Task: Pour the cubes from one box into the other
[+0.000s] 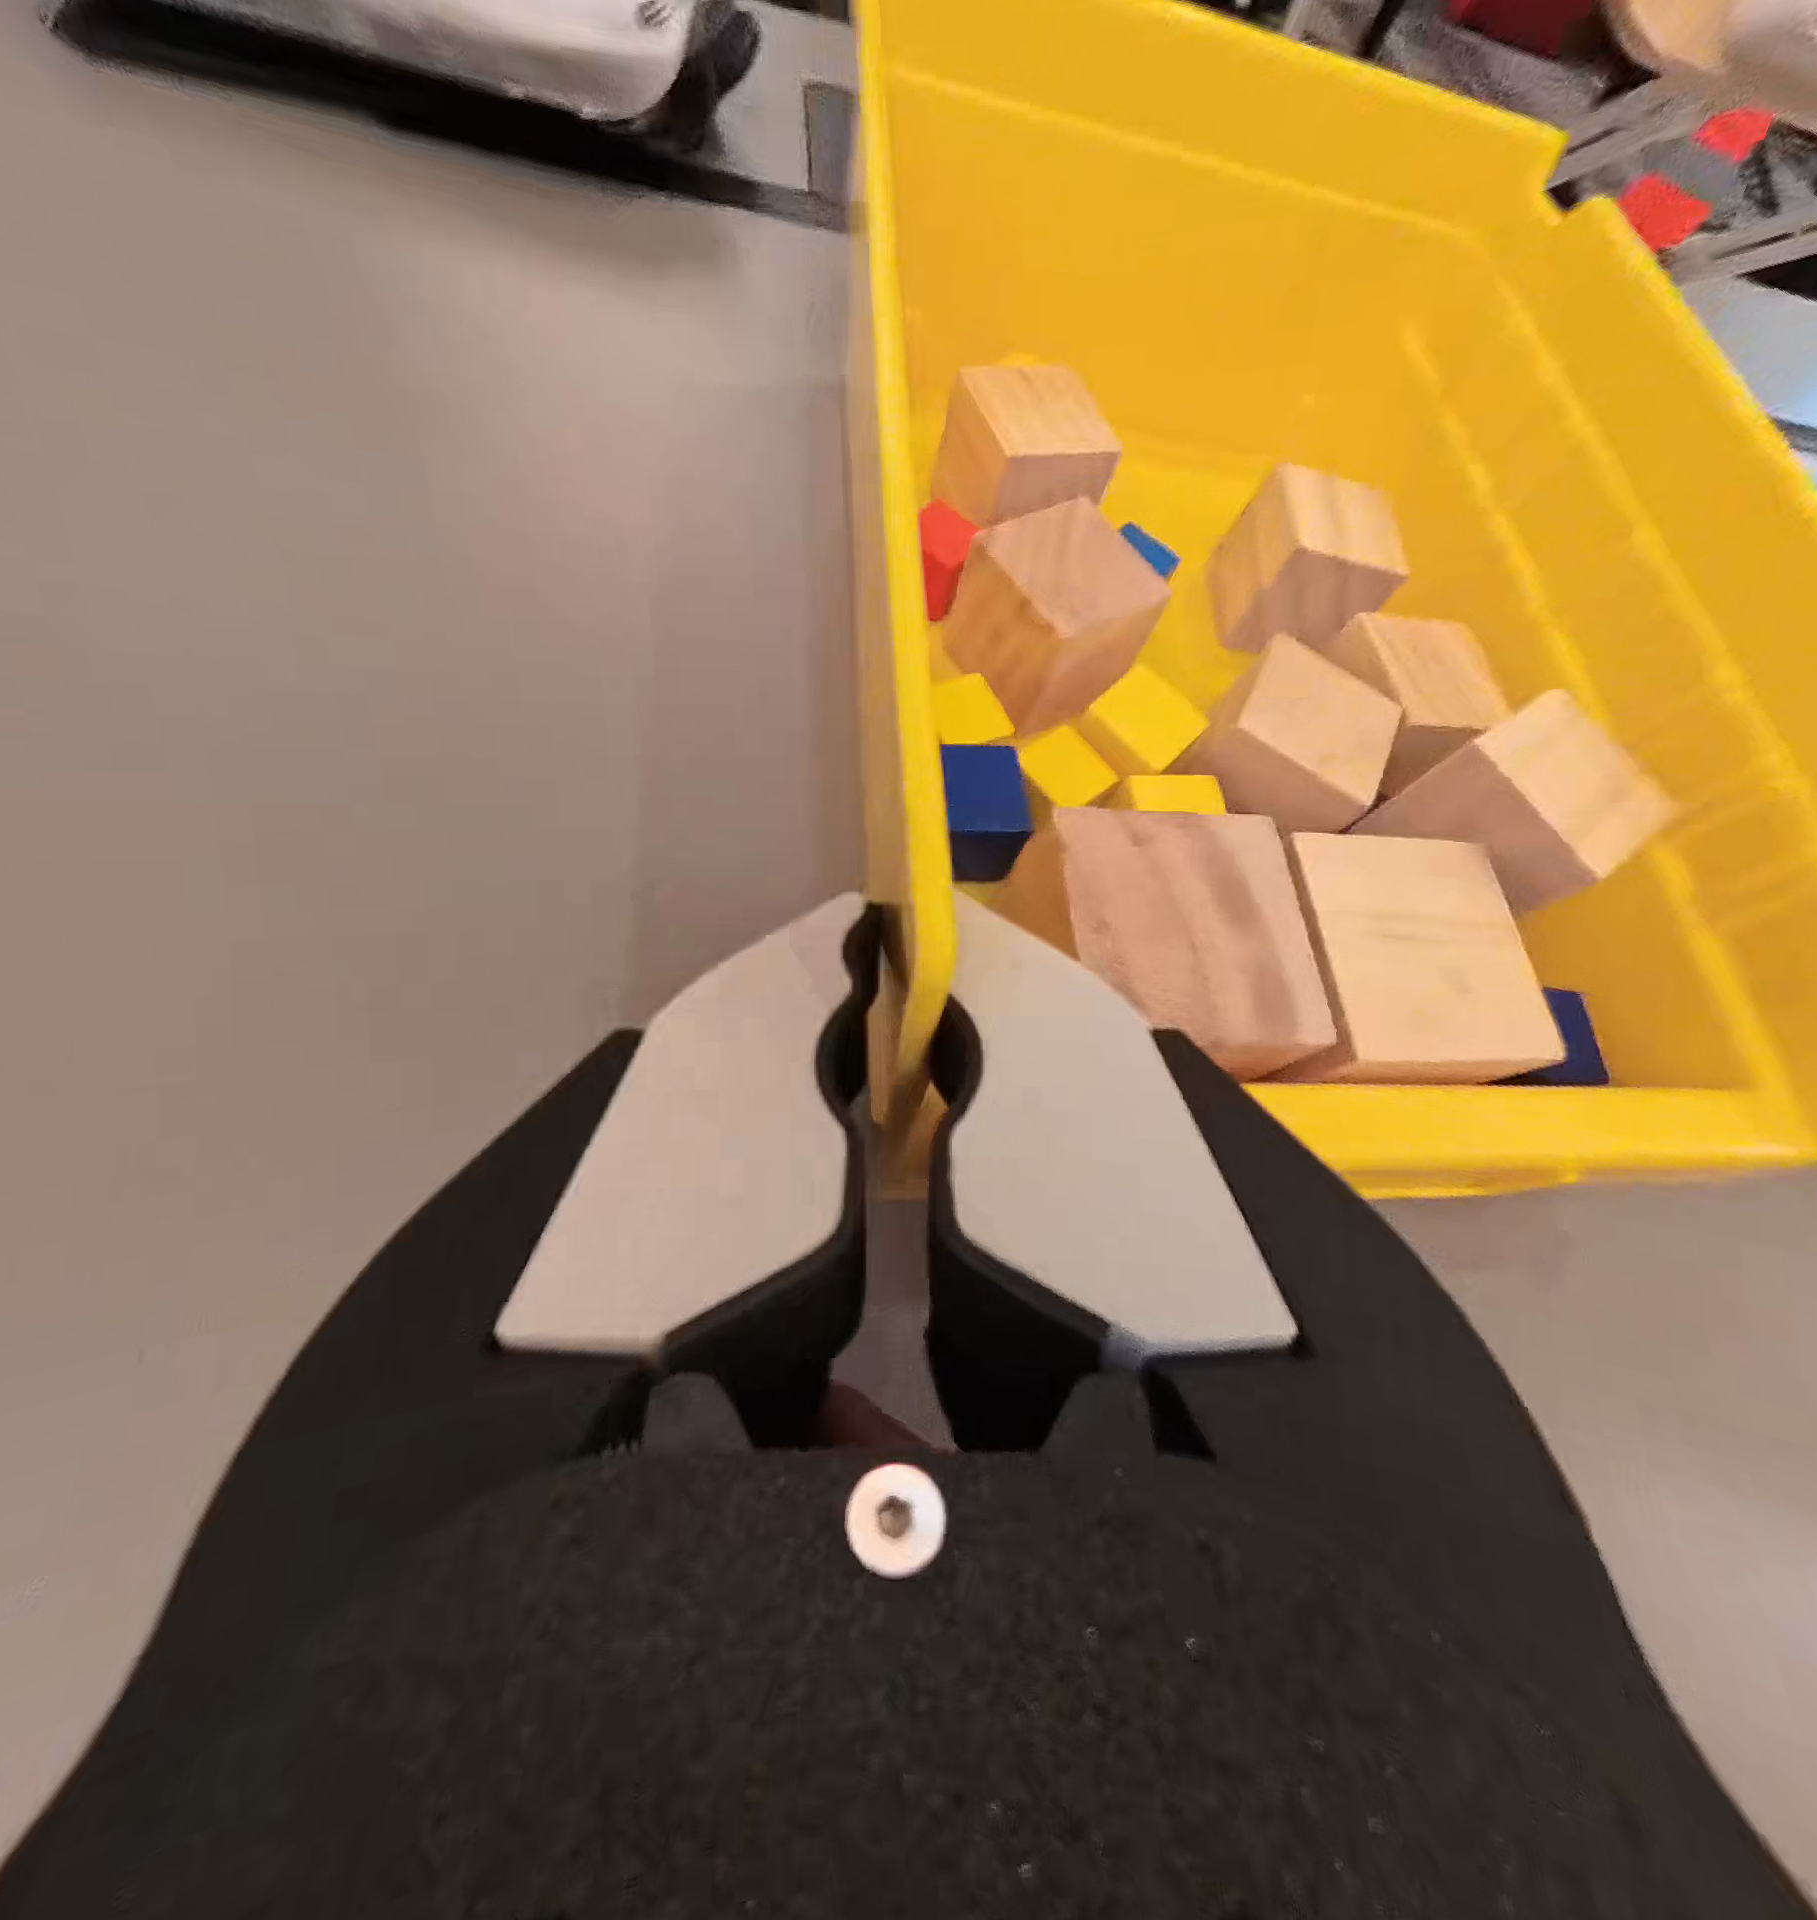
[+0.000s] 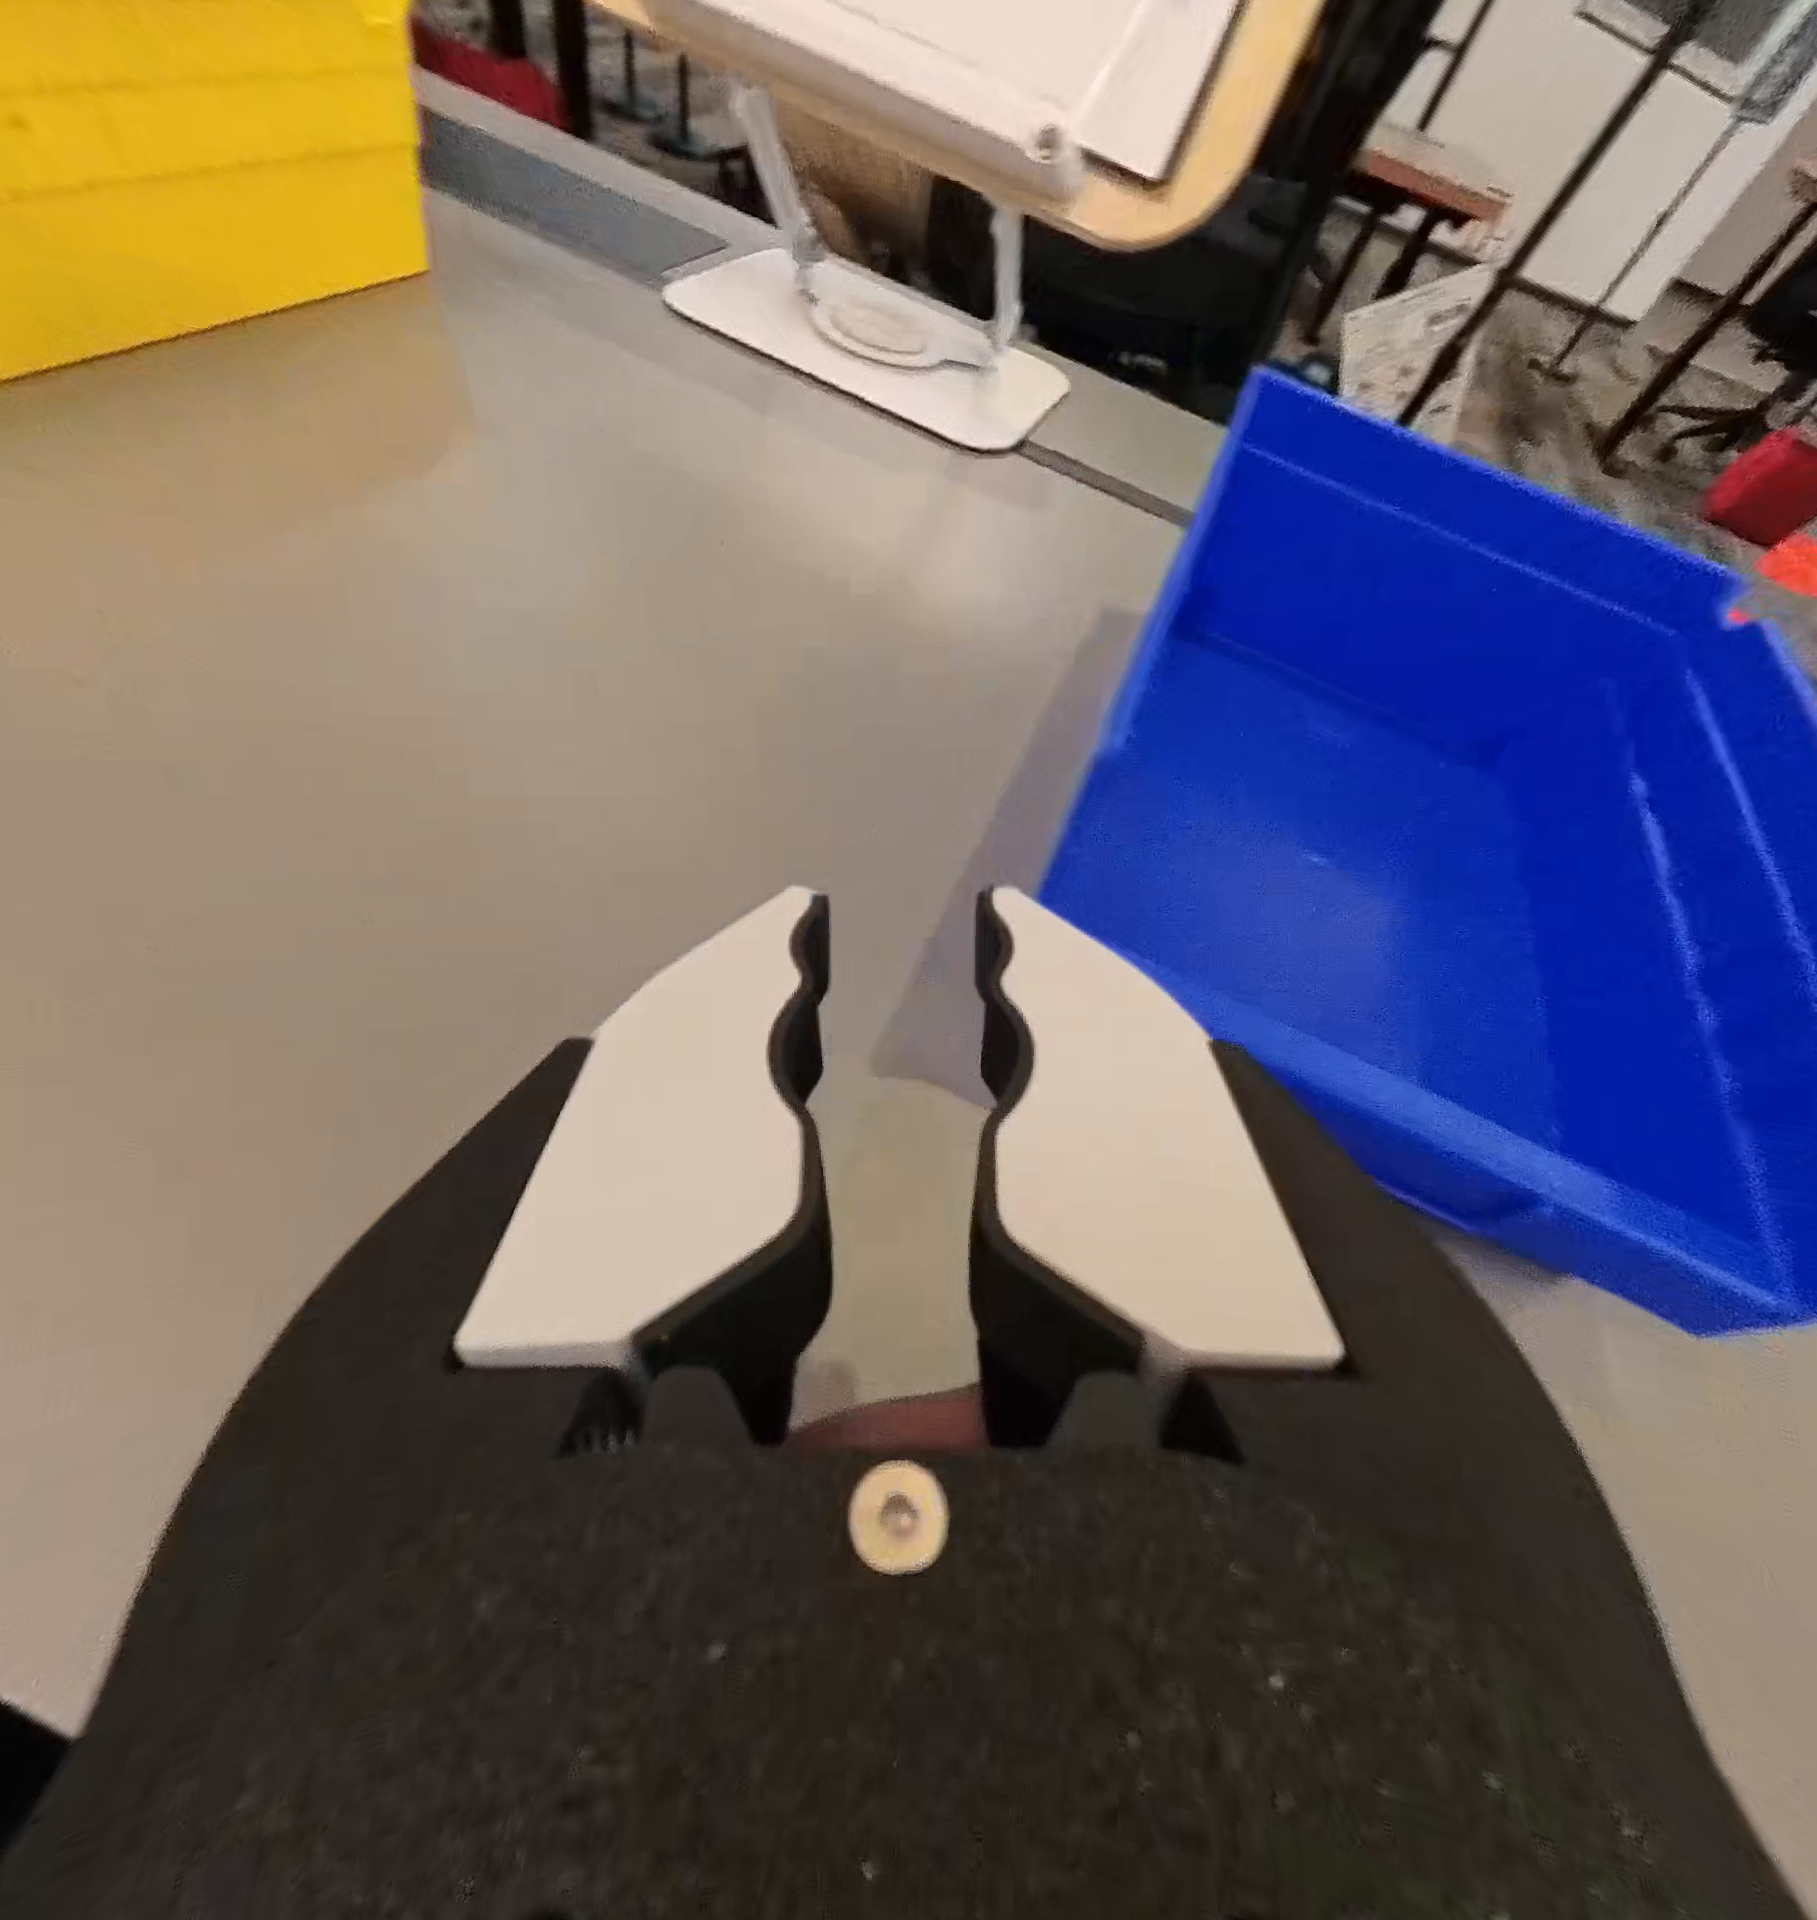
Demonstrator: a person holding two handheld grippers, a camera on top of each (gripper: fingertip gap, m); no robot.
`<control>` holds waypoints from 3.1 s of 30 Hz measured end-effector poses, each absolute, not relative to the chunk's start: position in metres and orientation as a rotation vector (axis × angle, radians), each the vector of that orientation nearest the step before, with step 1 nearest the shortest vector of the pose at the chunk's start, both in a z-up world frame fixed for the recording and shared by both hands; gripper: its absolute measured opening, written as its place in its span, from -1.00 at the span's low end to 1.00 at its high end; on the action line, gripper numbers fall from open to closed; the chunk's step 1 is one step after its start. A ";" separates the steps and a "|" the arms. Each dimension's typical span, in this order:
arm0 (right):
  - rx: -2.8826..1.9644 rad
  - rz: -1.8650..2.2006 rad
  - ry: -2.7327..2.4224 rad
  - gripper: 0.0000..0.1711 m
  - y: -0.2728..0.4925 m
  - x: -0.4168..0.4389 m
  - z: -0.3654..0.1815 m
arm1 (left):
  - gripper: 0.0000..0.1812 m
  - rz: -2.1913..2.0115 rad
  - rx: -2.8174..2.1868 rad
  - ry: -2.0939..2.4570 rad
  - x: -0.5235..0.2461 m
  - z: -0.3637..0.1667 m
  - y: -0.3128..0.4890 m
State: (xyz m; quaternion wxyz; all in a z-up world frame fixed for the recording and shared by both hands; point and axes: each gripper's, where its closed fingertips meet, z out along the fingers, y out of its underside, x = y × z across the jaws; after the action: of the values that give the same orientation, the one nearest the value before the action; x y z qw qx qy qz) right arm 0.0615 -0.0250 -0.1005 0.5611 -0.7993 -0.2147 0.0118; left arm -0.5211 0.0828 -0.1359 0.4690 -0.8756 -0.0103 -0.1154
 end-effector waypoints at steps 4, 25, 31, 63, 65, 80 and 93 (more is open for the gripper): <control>-1.998 0.230 -0.683 -0.69 -0.002 -0.008 -0.087 | -0.96 -0.149 -2.194 0.023 -0.522 -0.137 0.081; -2.251 -0.257 -2.129 -0.64 0.311 -0.341 -0.131 | -0.95 -0.163 -2.190 0.110 -0.515 -0.137 0.066; -2.277 -0.063 -2.265 -0.98 0.287 -0.325 -0.130 | -0.96 -0.185 -2.186 0.095 -0.509 -0.130 0.065; -2.535 -0.366 -0.914 -0.97 0.238 0.348 0.065 | -0.95 -0.277 -1.910 1.043 0.061 0.016 0.225; -2.470 -0.399 -0.883 -0.97 0.251 0.357 0.058 | -0.95 -0.235 -1.853 1.047 0.069 0.010 0.240; -1.940 -0.594 -0.423 -0.96 0.214 0.393 0.068 | -0.95 -0.029 -1.410 1.033 0.108 0.007 0.259; -1.683 -0.760 -0.266 -0.96 0.168 0.381 0.081 | -0.95 0.022 -1.316 0.930 0.112 0.006 0.258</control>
State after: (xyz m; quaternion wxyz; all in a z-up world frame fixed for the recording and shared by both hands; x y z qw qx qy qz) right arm 0.3814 0.1678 0.0811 0.5956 -0.7246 -0.1146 -0.3272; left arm 0.1115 0.2578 0.0056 0.6925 -0.5890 0.4165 0.0096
